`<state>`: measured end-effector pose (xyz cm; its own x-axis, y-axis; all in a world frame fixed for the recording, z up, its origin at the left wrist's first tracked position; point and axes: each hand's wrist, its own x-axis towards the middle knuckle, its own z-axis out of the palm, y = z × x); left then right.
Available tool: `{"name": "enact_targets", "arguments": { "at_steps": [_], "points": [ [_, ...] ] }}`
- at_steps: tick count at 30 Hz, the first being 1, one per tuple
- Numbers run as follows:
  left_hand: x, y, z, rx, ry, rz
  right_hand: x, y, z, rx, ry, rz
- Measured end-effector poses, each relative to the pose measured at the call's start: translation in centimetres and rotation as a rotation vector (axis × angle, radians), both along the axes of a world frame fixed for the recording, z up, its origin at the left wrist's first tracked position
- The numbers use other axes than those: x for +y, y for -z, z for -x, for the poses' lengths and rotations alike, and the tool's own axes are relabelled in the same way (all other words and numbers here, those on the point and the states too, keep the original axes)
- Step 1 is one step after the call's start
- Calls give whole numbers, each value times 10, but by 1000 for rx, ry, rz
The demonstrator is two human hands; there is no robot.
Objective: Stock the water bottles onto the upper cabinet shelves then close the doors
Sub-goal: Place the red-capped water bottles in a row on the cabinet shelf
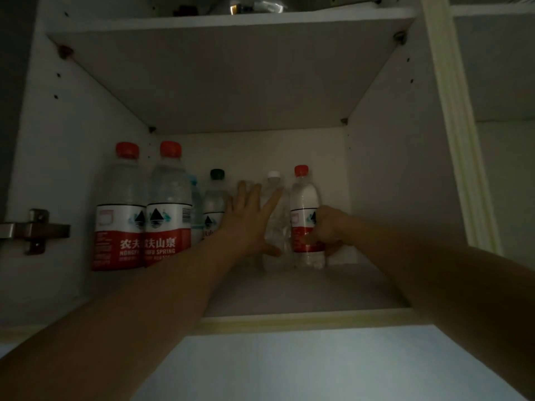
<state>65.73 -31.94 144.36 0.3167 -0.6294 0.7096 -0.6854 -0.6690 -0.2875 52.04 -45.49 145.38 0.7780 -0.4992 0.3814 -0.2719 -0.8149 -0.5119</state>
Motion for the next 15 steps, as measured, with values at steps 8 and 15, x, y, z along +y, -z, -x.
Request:
{"name": "enact_targets", "arguments": {
  "at_steps": [8,15],
  "points": [
    [-3,3,-1,-47,-41,19,-7,7,-6,-31,8,88],
    [25,-10,41,170,346,167,9,0,28,-180,110,98]
  ]
}}
